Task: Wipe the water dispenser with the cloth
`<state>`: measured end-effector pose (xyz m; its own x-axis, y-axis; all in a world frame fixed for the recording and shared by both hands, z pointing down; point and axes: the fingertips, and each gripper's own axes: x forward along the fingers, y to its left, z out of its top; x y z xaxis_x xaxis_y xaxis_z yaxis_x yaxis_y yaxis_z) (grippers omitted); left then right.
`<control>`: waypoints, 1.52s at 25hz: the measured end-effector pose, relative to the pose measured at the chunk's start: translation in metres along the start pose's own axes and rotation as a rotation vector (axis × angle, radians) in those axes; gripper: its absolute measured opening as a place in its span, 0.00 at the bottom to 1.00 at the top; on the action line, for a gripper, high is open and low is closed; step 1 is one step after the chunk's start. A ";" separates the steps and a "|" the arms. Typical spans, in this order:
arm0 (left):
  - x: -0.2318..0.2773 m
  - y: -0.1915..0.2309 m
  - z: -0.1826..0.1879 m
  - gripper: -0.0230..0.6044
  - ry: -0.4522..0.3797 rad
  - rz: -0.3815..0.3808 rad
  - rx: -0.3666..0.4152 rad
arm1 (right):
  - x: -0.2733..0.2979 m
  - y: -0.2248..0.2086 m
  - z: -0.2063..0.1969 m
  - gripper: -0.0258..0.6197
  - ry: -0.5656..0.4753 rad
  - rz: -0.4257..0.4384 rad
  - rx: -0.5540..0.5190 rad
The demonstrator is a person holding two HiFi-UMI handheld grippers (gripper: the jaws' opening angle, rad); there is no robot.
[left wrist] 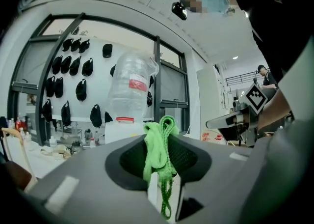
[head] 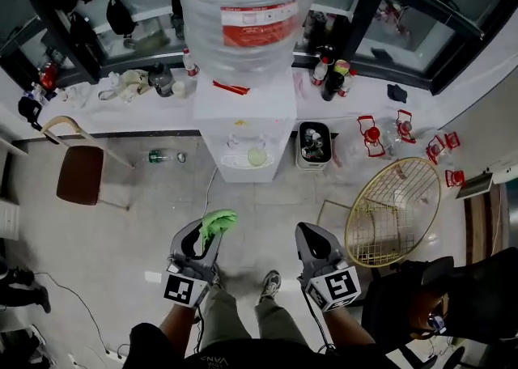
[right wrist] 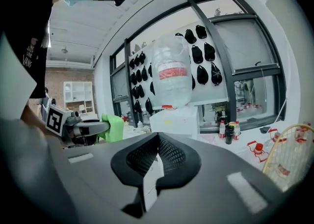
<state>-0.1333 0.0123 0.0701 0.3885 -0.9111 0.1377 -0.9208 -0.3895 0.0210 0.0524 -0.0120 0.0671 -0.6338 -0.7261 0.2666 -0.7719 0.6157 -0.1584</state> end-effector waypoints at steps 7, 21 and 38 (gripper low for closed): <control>-0.022 -0.013 0.053 0.22 -0.023 0.013 0.022 | -0.028 0.020 0.038 0.05 -0.044 0.018 -0.027; -0.048 -0.038 0.094 0.22 -0.056 0.056 0.033 | -0.063 0.030 0.073 0.05 -0.125 0.033 -0.070; -0.054 -0.054 0.099 0.22 -0.076 0.092 0.078 | -0.074 0.016 0.076 0.04 -0.103 0.049 -0.092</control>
<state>-0.1010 0.0697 -0.0365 0.3067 -0.9499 0.0602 -0.9484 -0.3104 -0.0655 0.0832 0.0287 -0.0276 -0.6763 -0.7188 0.1608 -0.7349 0.6735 -0.0800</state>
